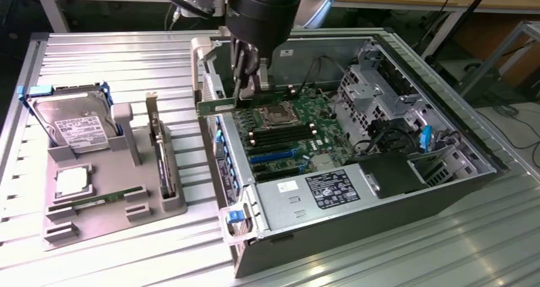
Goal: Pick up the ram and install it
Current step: 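Pick up the ram and move it above insertion slot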
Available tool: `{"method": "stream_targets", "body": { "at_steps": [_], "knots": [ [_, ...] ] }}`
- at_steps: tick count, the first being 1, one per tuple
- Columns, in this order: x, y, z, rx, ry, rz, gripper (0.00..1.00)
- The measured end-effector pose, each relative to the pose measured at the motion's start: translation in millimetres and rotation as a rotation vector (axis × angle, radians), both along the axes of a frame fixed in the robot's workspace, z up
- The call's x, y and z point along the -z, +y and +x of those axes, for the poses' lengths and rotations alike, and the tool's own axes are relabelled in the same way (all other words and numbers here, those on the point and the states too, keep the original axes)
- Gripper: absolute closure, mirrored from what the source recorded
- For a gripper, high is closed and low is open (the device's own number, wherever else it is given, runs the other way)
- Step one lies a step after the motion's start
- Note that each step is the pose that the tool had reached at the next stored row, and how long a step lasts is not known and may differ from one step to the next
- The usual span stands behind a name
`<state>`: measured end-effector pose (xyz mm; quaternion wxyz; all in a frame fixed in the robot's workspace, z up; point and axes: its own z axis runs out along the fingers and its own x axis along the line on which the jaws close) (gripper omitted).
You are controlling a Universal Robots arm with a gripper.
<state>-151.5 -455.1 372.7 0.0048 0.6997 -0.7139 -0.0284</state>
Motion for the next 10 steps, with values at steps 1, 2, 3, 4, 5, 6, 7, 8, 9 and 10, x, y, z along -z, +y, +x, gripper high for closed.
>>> {"method": "stream_targets", "body": {
  "at_steps": [1, 2, 3, 4, 5, 6, 7, 8, 9, 10],
  "knots": [
    [0.0, 0.0, 2.8, 0.000, 0.0001, 0.0001, 0.86],
    [0.0, 0.0, 5.1, 0.000, 0.0002, 0.0000, 0.86],
    [0.0, 0.0, 7.2, 0.000, 0.0002, 0.0001, 0.86],
    [0.0, 0.0, 9.4, 0.000, 0.0003, 0.0001, 0.86],
    [0.0, 0.0, 11.6, 0.000, 0.0004, 0.0000, 0.86],
    [0.0, 0.0, 13.8, 0.000, 0.0004, 0.0000, 0.86],
    [0.0, 0.0, 16.0, 0.000, 0.0005, 0.0001, 0.86],
    [0.0, 0.0, 19.5, 0.000, 0.0007, 0.0000, 0.86],
    [0.0, 0.0, 22.6, 0.000, 0.0008, 0.0001, 0.86],
    [0.0, 0.0, 24.7, 0.000, 0.0009, 0.0000, 0.86]
  ]
}}
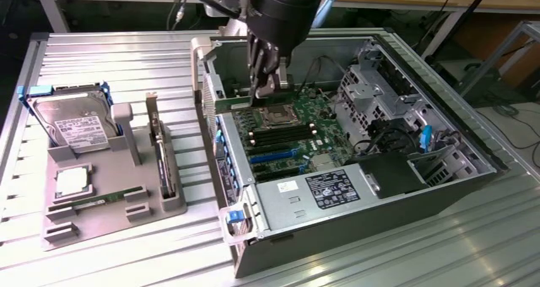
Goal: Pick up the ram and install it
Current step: 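Pick up the ram and move it above insertion slot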
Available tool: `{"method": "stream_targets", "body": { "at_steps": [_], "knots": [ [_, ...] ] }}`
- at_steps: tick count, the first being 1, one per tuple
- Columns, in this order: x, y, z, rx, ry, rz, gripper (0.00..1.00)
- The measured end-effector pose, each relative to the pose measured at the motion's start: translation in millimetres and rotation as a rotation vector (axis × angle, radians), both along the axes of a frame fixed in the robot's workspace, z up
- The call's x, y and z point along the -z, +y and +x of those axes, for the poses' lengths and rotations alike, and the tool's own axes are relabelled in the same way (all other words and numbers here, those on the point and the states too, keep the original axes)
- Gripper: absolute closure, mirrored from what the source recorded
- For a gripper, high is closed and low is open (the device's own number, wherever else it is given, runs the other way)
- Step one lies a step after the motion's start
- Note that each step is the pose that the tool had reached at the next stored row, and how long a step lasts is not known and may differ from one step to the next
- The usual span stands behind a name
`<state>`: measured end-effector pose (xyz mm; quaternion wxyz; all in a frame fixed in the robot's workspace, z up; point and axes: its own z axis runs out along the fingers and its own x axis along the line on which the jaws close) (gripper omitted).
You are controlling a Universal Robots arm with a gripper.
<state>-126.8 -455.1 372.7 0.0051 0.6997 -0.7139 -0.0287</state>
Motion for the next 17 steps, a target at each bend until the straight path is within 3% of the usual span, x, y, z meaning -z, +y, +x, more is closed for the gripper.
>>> {"method": "stream_targets", "body": {
  "at_steps": [4, 17],
  "knots": [
    [0.0, 0.0, 9.3, 0.000, 0.0003, 0.0000, 0.86],
    [0.0, 0.0, 61.5, 0.000, 0.0022, 0.0000, 0.86]
  ]
}}
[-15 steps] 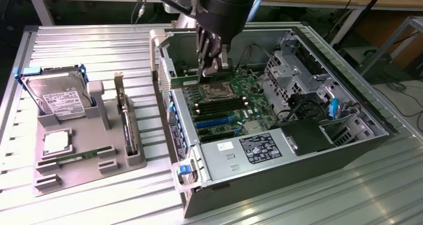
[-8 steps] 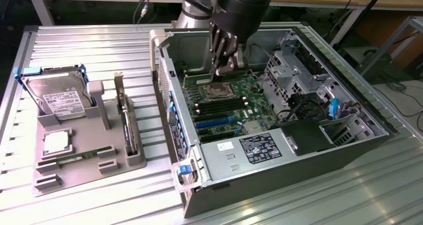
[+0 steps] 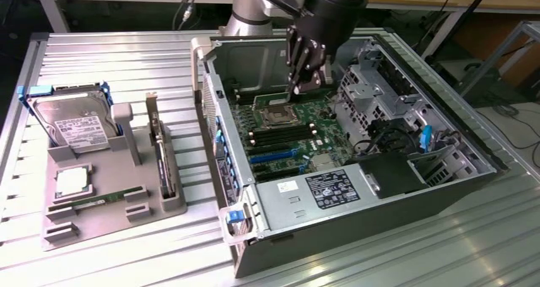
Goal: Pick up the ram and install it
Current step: 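Pick up the ram and move it above insertion slot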
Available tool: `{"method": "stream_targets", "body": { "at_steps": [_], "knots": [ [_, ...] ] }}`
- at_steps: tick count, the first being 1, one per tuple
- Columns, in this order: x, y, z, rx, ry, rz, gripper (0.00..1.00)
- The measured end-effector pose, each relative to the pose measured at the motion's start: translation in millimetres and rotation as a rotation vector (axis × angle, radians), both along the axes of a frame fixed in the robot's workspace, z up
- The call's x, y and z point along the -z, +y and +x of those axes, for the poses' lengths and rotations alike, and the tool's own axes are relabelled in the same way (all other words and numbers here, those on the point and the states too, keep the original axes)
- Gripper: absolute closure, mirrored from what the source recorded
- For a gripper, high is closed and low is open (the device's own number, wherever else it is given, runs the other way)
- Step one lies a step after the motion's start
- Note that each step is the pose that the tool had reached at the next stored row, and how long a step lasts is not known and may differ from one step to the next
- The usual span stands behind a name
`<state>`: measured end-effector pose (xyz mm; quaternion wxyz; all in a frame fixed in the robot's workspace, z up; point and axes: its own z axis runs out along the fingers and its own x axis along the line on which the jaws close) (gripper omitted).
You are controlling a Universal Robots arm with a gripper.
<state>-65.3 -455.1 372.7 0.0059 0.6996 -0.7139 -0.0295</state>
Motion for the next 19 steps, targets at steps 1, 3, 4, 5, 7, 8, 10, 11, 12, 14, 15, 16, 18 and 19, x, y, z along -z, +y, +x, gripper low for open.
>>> {"method": "stream_targets", "body": {
  "at_steps": [1, 3, 4, 5, 7, 8, 10, 11, 12, 14, 15, 16, 18, 19],
  "knots": [
    [0.0, 0.0, 4.7, 0.000, 0.0001, 0.0000, 0.86],
    [0.0, 0.2, 8.5, 0.000, 0.0001, 0.0001, 0.86],
    [0.1, 0.7, 10.1, 0.000, 0.0001, 0.0002, 0.86],
    [0.0, 2.4, 11.3, 0.000, 0.0001, 0.0000, 0.86],
    [0.0, 9.2, 12.2, 0.000, 0.0001, 0.0000, 0.86],
    [0.1, 14.3, 12.7, 0.000, 0.0001, 0.0001, 0.86],
    [0.0, 19.3, 13.8, 0.000, 0.0001, 0.0000, 0.86],
    [0.0, 23.3, 15.9, 0.000, 0.0001, 0.0001, 0.86],
    [0.0, 25.2, 17.0, 0.000, 0.0001, 0.0001, 0.86],
    [0.0, 27.4, 18.8, 0.000, 0.0002, 0.0000, 0.86],
    [0.1, 28.6, 20.1, 0.000, 0.0001, 0.0001, 0.86],
    [0.0, 29.7, 21.5, 0.000, 0.0001, 0.0000, 0.86],
    [0.0, 31.1, 24.3, 0.000, 0.0002, 0.0000, 0.86],
    [0.0, 31.2, 25.2, 0.000, 0.0001, 0.0000, 0.86]
  ]
}}
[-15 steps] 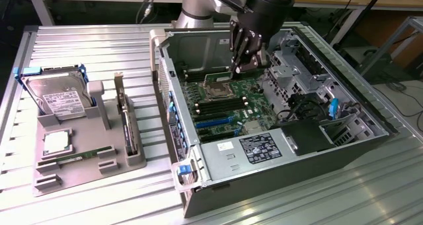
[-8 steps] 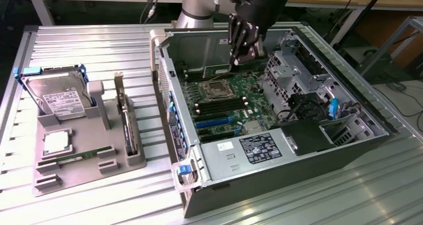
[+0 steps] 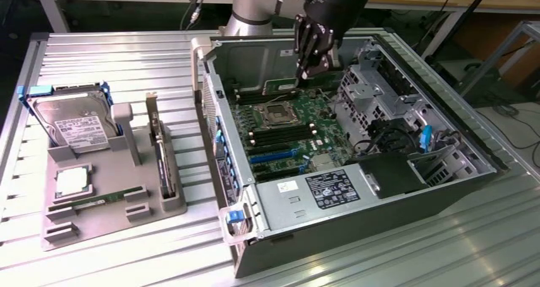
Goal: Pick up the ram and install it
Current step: 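Pick up the ram and move it above insertion slot, then insert the ram into the slot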
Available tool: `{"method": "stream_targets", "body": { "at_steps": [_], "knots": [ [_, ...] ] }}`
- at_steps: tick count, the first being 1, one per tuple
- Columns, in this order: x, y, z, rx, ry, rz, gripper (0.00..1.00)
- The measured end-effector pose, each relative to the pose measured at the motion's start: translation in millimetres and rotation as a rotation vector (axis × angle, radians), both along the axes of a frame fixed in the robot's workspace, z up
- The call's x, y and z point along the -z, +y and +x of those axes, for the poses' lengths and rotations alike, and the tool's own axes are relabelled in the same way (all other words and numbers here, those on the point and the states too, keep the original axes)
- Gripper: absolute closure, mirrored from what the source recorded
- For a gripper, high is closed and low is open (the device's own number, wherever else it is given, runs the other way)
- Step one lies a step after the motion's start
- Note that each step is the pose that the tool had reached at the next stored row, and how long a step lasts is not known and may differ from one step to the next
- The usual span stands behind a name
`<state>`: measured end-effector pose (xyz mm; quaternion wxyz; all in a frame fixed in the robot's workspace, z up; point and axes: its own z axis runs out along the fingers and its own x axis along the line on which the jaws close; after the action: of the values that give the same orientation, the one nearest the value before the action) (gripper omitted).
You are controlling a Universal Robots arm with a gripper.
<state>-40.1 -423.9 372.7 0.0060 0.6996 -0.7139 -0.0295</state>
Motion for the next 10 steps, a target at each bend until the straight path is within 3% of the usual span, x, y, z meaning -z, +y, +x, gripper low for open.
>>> {"method": "stream_targets", "body": {
  "at_steps": [10],
  "knots": [
    [0.0, 0.1, 1.3, 0.000, 0.0000, 0.0001, 0.86]
  ]
}}
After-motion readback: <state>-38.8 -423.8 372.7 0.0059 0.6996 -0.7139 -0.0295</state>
